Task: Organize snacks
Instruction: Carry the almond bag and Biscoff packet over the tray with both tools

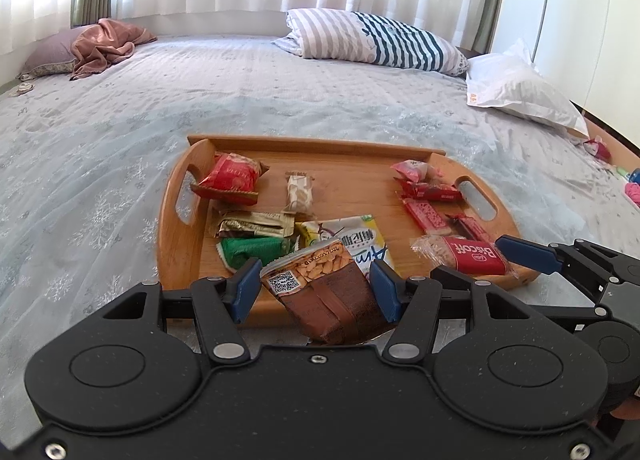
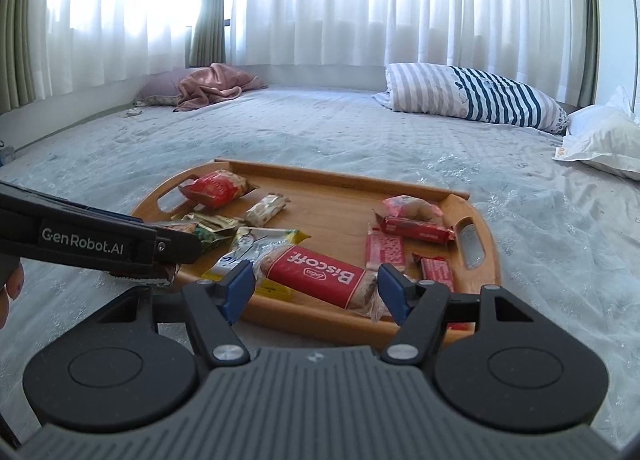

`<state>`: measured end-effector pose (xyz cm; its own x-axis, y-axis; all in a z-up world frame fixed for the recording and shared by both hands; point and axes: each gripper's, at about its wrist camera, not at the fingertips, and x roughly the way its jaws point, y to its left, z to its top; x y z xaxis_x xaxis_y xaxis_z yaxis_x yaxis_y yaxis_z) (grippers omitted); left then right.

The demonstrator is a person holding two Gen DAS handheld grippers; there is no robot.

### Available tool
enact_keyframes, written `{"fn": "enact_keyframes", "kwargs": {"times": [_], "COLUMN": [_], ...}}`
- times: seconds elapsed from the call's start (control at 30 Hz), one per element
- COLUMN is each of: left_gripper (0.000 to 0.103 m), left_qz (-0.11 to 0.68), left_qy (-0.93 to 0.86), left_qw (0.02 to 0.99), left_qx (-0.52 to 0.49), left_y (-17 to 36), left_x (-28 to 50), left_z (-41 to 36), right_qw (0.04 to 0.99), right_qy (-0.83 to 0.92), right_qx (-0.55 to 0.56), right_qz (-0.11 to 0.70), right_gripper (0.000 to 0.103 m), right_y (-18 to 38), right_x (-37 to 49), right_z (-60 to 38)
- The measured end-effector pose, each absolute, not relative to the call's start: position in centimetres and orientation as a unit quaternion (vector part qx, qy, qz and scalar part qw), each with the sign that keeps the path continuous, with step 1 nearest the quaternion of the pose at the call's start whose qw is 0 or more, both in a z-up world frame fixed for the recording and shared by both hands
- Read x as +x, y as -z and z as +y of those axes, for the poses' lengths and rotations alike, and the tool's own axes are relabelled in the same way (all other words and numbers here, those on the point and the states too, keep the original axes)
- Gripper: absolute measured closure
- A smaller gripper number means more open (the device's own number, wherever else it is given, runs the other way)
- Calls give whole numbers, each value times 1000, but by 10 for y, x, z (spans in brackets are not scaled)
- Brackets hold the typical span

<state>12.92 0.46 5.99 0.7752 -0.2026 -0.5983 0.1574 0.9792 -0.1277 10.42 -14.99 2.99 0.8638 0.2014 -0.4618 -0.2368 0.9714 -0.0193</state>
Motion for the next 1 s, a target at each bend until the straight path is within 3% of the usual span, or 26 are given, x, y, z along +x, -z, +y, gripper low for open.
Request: {"fn": "enact_keyframes", "kwargs": {"times": [0.57,1.0], "left_gripper": [46,46], "left_qz": [306,307], "left_qy": [95,94], "left_qw": [946,946], "left_qx": [-51,-50], "left_y": [-74,-48], "left_x": [189,247], "left_z": [7,2], "right_qw": [968,964], "right_qy": [-108,-117], "right_qx": [-30,-35], "right_qz": [225,236], "right_gripper": [32,32], "right_y": [-43,-22], "right_x": [155,196], "right_z": [-168,-159]}}
